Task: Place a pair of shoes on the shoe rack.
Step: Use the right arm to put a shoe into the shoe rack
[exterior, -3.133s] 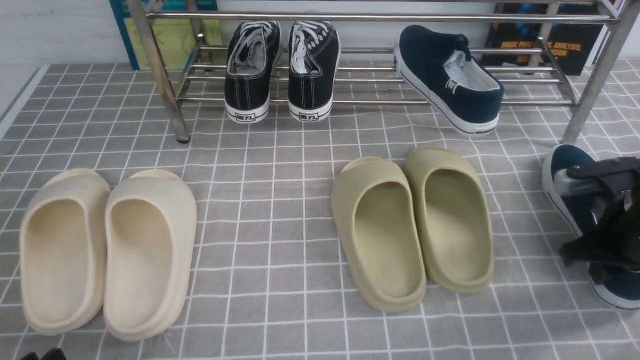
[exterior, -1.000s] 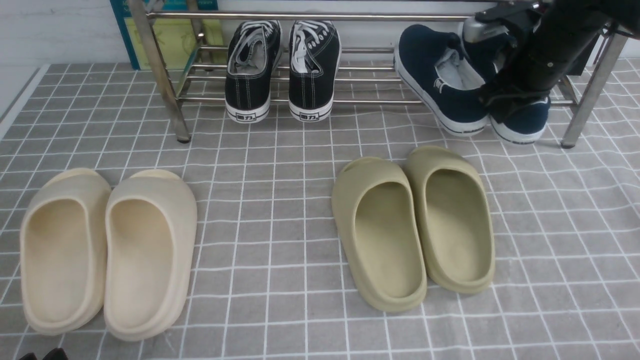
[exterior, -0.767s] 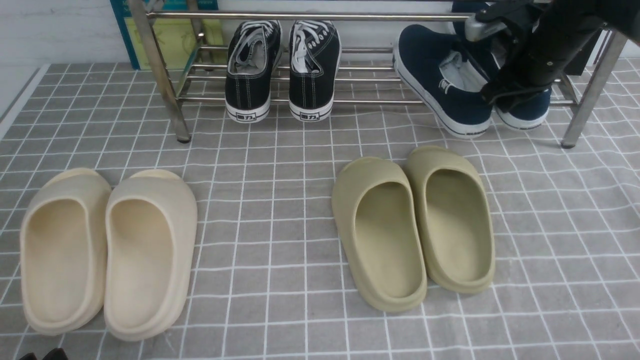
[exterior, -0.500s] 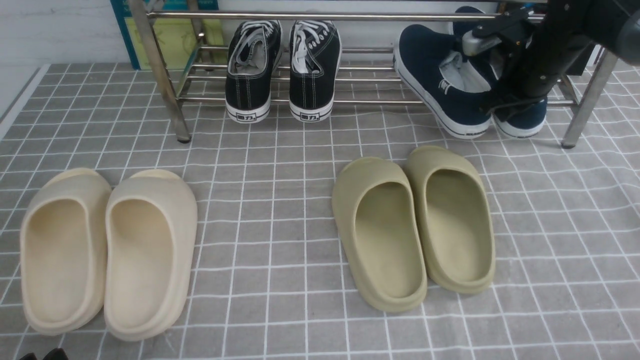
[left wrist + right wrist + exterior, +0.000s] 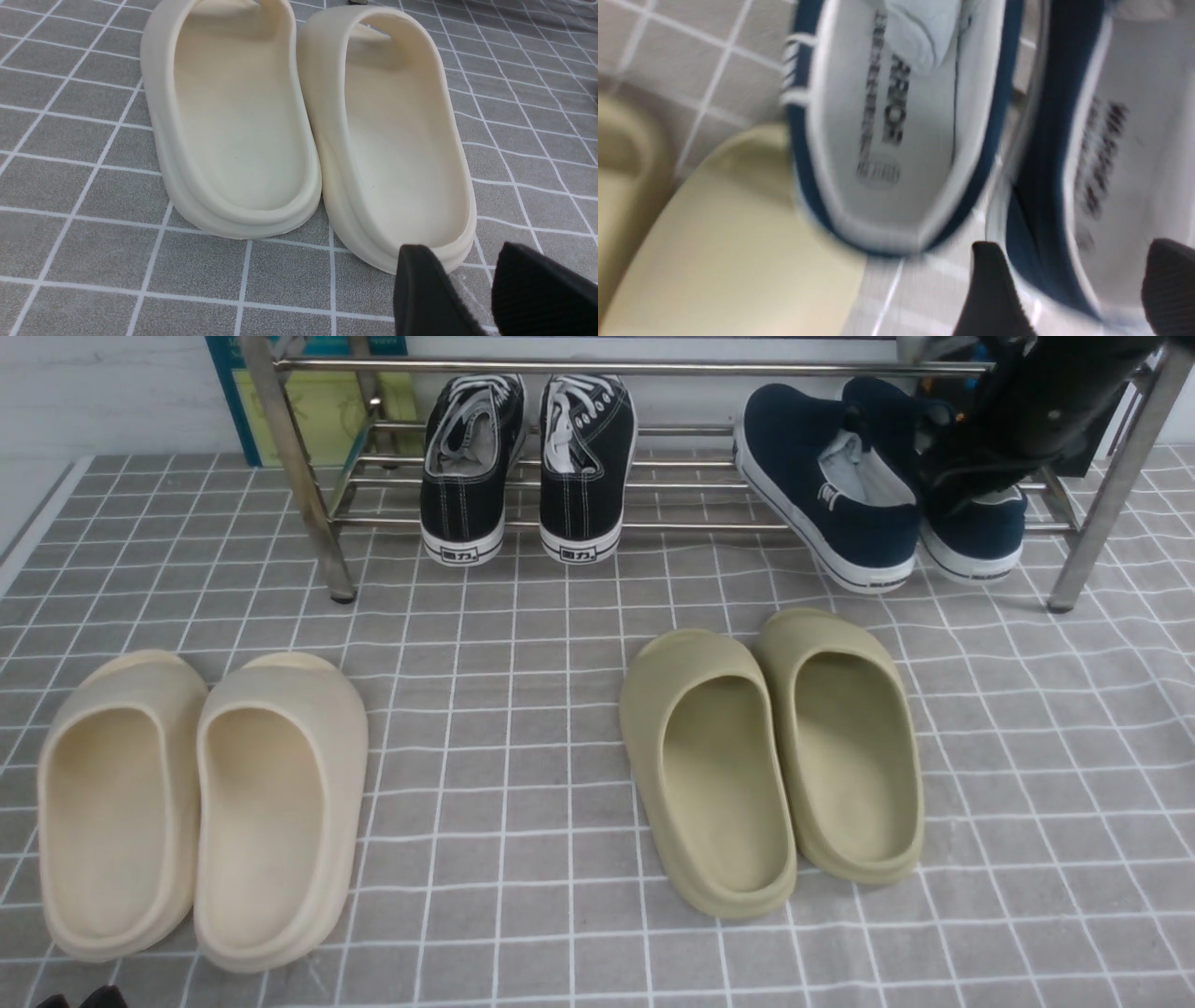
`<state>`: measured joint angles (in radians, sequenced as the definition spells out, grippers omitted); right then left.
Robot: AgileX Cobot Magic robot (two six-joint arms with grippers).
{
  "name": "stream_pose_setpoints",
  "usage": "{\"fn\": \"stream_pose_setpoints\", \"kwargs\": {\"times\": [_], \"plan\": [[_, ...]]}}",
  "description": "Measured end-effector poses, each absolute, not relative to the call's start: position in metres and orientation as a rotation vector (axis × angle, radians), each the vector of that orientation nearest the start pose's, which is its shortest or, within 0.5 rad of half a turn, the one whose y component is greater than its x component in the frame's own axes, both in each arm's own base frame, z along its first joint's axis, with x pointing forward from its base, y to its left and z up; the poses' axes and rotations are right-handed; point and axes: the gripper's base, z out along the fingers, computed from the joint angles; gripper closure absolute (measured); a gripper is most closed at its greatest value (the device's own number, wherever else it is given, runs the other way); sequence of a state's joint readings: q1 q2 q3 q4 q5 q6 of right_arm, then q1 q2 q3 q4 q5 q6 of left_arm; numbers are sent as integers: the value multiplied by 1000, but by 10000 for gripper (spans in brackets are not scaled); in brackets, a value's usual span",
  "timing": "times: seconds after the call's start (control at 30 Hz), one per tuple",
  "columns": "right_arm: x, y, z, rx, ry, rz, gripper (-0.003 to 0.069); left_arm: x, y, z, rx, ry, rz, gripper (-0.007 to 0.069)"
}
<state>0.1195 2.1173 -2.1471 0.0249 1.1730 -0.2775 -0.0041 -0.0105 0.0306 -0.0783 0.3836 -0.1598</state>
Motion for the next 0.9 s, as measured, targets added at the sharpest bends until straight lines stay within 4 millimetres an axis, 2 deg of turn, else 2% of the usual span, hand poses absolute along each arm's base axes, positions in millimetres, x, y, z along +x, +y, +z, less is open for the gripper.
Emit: {"fn": "stream_pose_setpoints", "kwargs": {"times": [0.1, 0.13, 0.23, 0.3, 0.33, 0.4, 0.5, 0.57, 0.6, 0.67, 0.77, 0.9], "plan": [[454, 55, 336, -519, 2582, -47, 223, 52, -3, 169, -195, 1880, -189, 386], [447, 52, 347, -510, 2573, -73, 265, 52, -3, 169, -195, 1880, -189, 386], [435, 44, 355, -491, 2579, -93, 388, 52, -3, 169, -195, 1881, -189, 386], [431, 42, 353, -488, 2598, -95, 454, 52, -3, 169, -195, 1881, -189, 386], [428, 38, 346, -477, 2632, -94, 545, 52, -3, 169, -195, 1881, -189, 386], [426, 33, 325, -452, 2709, -84, 645, 52, -3, 169, -195, 1881, -189, 386], [429, 30, 300, -438, 2751, -79, 662, 52, -3, 169, -195, 1881, -189, 386], [442, 29, 273, -422, 2718, -82, 662, 52, -3, 169, -195, 1881, -189, 386], [443, 29, 270, -422, 2716, -82, 662, 52, -3, 169, -195, 1881, -189, 386], [460, 30, 249, -414, 2656, -92, 664, 52, -3, 169, -195, 1881, -189, 386], [466, 31, 237, -405, 2648, -87, 664, 52, -3, 169, -195, 1881, -189, 386], [470, 33, 240, -380, 2614, -50, 664, 52, -3, 169, -195, 1881, -189, 386]]}}
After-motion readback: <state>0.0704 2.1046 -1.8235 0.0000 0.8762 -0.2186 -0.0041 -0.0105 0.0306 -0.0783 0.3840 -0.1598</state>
